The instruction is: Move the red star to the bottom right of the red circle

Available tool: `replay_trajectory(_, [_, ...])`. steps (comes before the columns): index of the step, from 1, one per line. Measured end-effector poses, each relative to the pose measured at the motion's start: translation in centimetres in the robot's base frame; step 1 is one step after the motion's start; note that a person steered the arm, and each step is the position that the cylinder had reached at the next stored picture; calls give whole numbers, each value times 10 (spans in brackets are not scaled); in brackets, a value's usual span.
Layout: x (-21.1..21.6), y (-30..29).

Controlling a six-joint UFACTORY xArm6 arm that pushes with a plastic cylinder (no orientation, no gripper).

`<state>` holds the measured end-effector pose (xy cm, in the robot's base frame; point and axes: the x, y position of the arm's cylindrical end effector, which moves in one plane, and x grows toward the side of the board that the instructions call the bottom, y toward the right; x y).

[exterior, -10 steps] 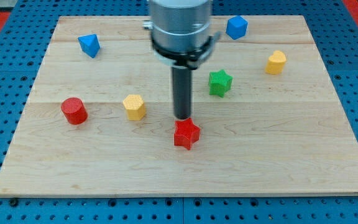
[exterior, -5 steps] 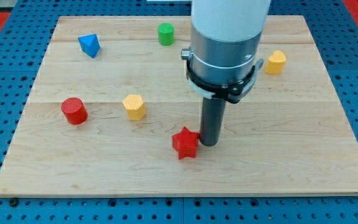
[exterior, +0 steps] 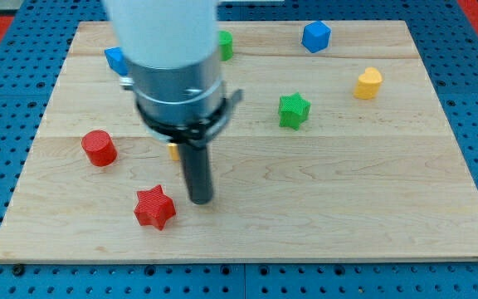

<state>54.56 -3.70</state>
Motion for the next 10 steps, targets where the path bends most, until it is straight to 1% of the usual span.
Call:
replay_trajectory(1, [41,4])
replay_trajectory(2, [50,2])
replay_trajectory(3, [71,-7])
replay_trajectory(4, [72,-17])
replay_trajectory(5, [57,-43])
replay_trajectory(8, [-11,-123])
replay_trajectory(9, [-12,-133])
replay_trajectory(10, [7,-132])
